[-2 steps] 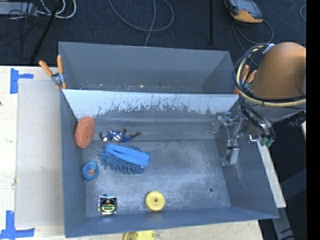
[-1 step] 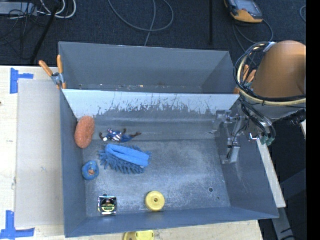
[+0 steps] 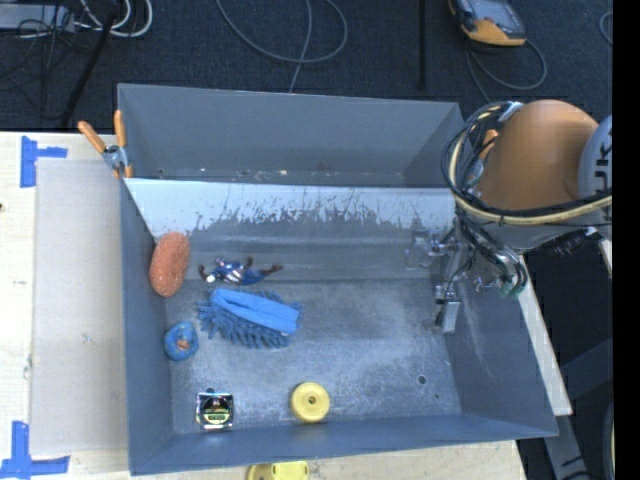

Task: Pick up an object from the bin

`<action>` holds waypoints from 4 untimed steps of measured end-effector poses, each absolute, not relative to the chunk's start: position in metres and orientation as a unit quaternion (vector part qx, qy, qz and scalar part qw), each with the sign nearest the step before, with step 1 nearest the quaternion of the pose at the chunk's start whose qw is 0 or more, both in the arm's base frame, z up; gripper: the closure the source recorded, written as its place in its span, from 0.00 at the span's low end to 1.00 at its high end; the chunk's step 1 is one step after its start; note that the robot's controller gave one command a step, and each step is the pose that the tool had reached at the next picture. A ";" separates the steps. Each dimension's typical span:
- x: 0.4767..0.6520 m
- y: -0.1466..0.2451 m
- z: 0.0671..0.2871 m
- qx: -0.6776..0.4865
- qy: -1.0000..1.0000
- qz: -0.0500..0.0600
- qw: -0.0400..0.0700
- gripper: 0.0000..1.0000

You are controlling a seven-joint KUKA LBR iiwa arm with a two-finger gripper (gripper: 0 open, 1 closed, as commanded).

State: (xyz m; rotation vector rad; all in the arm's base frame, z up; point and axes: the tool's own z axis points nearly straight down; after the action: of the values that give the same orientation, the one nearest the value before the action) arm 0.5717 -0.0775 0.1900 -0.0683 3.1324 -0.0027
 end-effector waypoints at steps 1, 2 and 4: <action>0.592 -0.039 0.118 0.009 1.000 0.000 0.000 1.00; 0.592 -0.039 0.118 0.008 1.000 0.000 0.000 1.00; 0.600 -0.028 0.122 0.008 1.000 0.000 0.000 1.00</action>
Offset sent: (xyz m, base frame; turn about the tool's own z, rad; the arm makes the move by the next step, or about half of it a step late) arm 0.0000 0.0000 0.0000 0.0000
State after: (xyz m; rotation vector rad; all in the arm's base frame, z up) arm 0.6003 -0.0277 0.1223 0.0236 3.1406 0.0013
